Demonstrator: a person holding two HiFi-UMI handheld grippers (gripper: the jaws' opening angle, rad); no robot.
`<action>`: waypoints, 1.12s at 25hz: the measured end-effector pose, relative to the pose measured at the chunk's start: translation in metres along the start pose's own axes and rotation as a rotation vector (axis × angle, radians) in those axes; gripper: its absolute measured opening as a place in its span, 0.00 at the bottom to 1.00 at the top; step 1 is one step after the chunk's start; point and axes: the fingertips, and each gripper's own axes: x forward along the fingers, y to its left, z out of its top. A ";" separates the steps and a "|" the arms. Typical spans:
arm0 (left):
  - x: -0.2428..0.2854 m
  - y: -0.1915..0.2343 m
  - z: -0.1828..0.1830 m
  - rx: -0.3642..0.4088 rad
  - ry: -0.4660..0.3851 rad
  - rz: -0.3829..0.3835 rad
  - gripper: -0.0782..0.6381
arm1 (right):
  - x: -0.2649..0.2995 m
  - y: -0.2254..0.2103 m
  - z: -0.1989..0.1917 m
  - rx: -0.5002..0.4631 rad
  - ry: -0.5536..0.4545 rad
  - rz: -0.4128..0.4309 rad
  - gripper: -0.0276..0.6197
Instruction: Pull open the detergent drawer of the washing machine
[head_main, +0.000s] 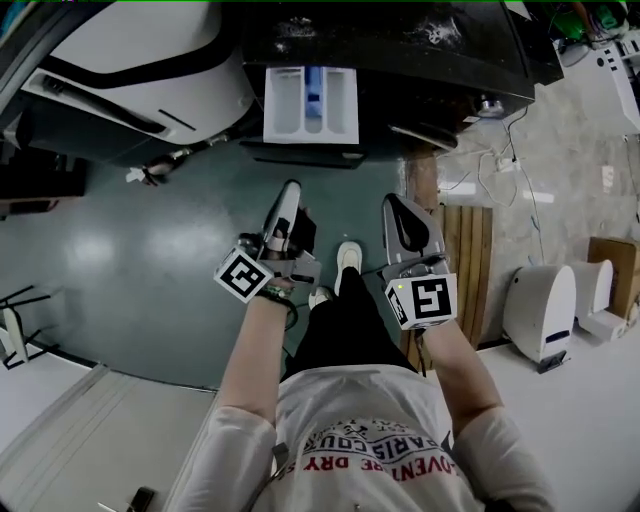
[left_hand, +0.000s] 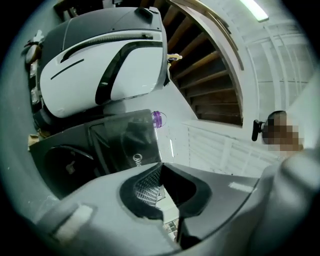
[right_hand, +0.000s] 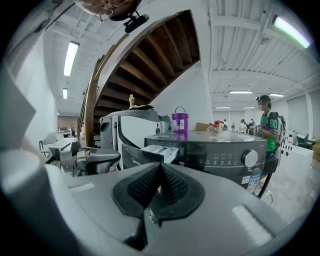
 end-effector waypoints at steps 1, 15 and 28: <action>-0.003 -0.010 0.001 0.026 0.010 0.004 0.11 | -0.005 0.003 0.005 -0.015 0.004 -0.004 0.05; -0.048 -0.145 0.009 0.637 0.213 0.143 0.10 | -0.084 0.038 0.090 -0.044 -0.018 0.033 0.05; -0.064 -0.273 -0.014 1.172 0.336 0.062 0.10 | -0.157 0.055 0.169 -0.123 -0.167 0.045 0.05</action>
